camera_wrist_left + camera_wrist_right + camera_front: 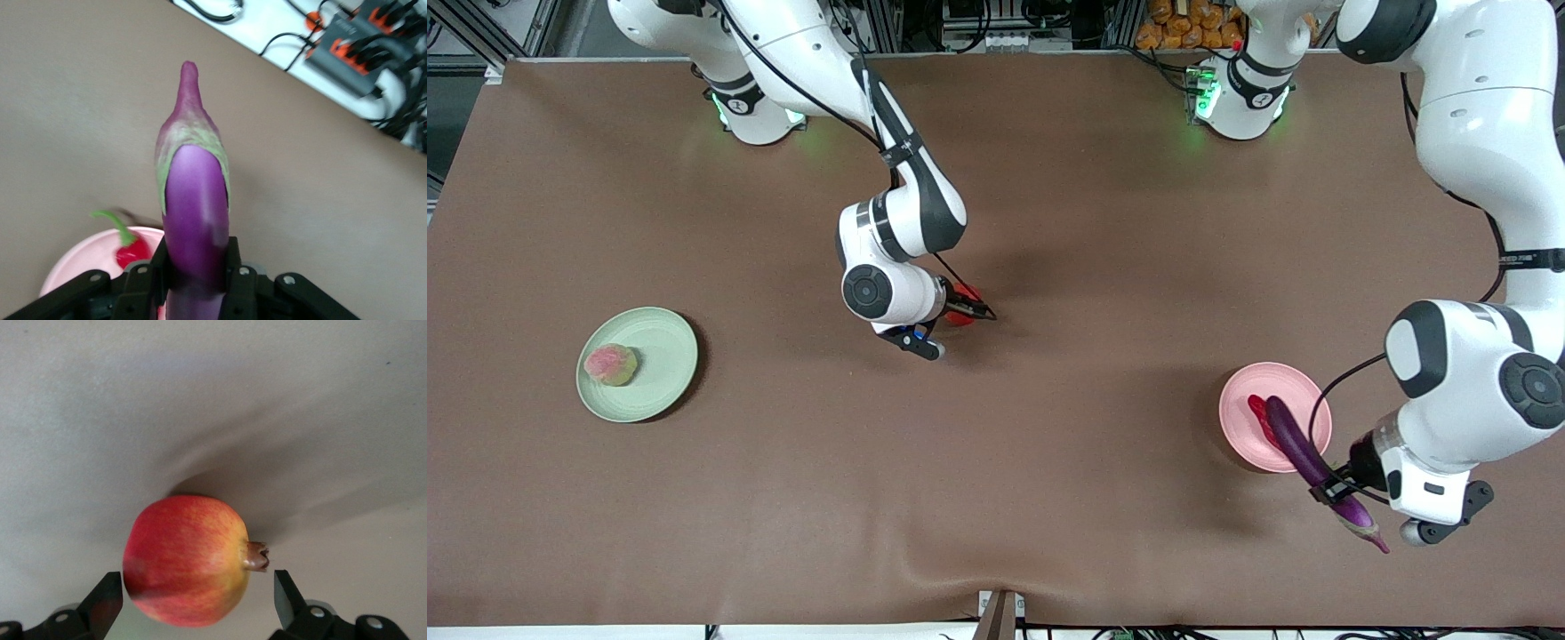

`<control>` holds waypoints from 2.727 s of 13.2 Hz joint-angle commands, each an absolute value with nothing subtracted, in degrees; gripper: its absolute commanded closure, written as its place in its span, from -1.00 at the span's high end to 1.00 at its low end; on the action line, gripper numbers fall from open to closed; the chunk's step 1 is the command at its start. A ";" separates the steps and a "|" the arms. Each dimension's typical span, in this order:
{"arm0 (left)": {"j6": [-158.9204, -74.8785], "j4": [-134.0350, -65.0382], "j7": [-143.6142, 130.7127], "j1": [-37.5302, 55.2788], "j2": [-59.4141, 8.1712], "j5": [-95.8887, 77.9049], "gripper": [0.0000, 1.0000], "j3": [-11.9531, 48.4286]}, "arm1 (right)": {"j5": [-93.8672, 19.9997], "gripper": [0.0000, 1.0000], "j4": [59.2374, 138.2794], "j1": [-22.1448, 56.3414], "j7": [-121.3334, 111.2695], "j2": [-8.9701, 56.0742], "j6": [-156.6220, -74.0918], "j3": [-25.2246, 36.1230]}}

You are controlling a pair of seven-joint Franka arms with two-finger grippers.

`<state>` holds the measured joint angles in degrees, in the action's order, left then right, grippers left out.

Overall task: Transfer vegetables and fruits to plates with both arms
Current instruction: 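Carry the eggplant to the pink plate while the right gripper grasps the apple, then release the eggplant on the pink plate while the right gripper carries the apple, then lower the red apple onto the green plate and open the right gripper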

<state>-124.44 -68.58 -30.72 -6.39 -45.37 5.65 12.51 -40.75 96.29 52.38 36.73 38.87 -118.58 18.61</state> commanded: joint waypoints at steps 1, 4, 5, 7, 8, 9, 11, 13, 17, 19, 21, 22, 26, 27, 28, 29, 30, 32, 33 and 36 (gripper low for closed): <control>-124.01 -69.78 -27.33 -6.94 -45.35 4.92 -1.00 12.83 | -39.29 1.00 96.68 53.44 37.18 38.14 -119.70 18.98; -124.01 -72.58 -33.36 -6.33 -46.49 2.38 -1.00 12.83 | -39.20 1.00 97.12 54.49 37.18 38.58 -123.48 18.81; -124.01 -73.90 -35.75 -6.33 -46.41 2.37 -1.00 12.92 | -39.11 1.00 97.21 54.84 37.18 38.58 -123.75 18.90; -125.50 -77.50 -38.40 -7.47 -46.23 2.29 -1.00 12.92 | -38.85 0.32 97.29 54.84 37.18 38.58 -123.84 18.90; -126.81 -78.91 -38.67 -7.30 -46.23 2.20 -1.00 12.92 | -38.76 0.00 97.38 54.93 37.18 38.50 -123.84 18.90; -129.26 -81.71 -39.80 -7.03 -45.88 2.20 -1.00 12.83 | -38.67 -0.22 97.99 55.37 37.18 38.41 -123.84 18.98; -132.36 -85.33 -41.48 -7.29 -45.09 2.29 -1.00 12.83 | -38.06 -0.32 99.31 56.25 37.26 38.06 -123.84 19.07; -132.80 -85.43 -41.75 -7.21 -45.53 2.20 -1.00 12.92 | -37.97 -0.34 99.67 56.08 37.26 37.36 -123.31 20.03; -132.98 -84.90 -41.84 -6.94 -44.83 2.99 1.00 12.83 | -37.62 -0.34 98.62 55.81 35.95 31.83 -112.71 31.60; -132.46 -84.90 -41.84 -6.86 -42.81 2.99 1.00 12.75 | -34.65 -0.34 97.82 55.90 32.19 30.68 -109.88 36.98; -130.62 -84.99 -41.40 -7.20 -39.13 2.99 1.00 12.83 | -31.04 -0.34 97.82 55.90 26.92 30.24 -108.20 41.99; -128.78 -84.90 -41.40 -7.21 -37.02 3.08 1.00 12.75 | -30.24 -0.34 97.82 55.72 22.46 30.32 -106.71 44.71; -124.81 -84.99 -40.61 -8.61 -31.04 3.08 1.00 12.74 | -30.06 -0.38 97.91 49.25 3.74 30.85 -103.71 51.32; -124.11 -84.99 -38.52 -9.05 -30.07 3.08 1.00 12.74 | -29.45 -0.38 97.91 45.56 -2.14 30.94 -103.71 51.33; -123.67 -84.99 -35.19 -9.84 -29.28 3.08 1.00 12.74 | -29.18 -0.41 97.91 41.61 -8.46 31.11 -103.71 51.33; -122.62 -84.90 -32.11 -10.28 -27.96 3.08 1.00 12.74 | -29.18 -0.45 97.74 37.57 -14.44 32.07 -104.32 51.07; -120.52 -84.90 -30.25 -10.37 -26.82 3.08 1.00 12.66 | -29.35 -0.45 96.86 34.66 -18.33 34.08 -105.37 50.72; -117.44 -84.90 -24.12 -12.38 -23.66 3.08 1.00 13.01 | -30.06 -0.45 96.50 31.39 -20.47 37.69 -110.54 48.45; -116.46 -84.90 -19.82 -12.48 -21.82 3.08 1.00 13.01 | -29.97 -0.42 96.94 29.03 -21.00 38.05 -113.26 45.90; -112.25 -84.55 -13.98 -12.57 -17.59 3.08 1.00 12.83 | -29.88 0.74 96.51 18.93 -24.42 38.50 -114.34 37.12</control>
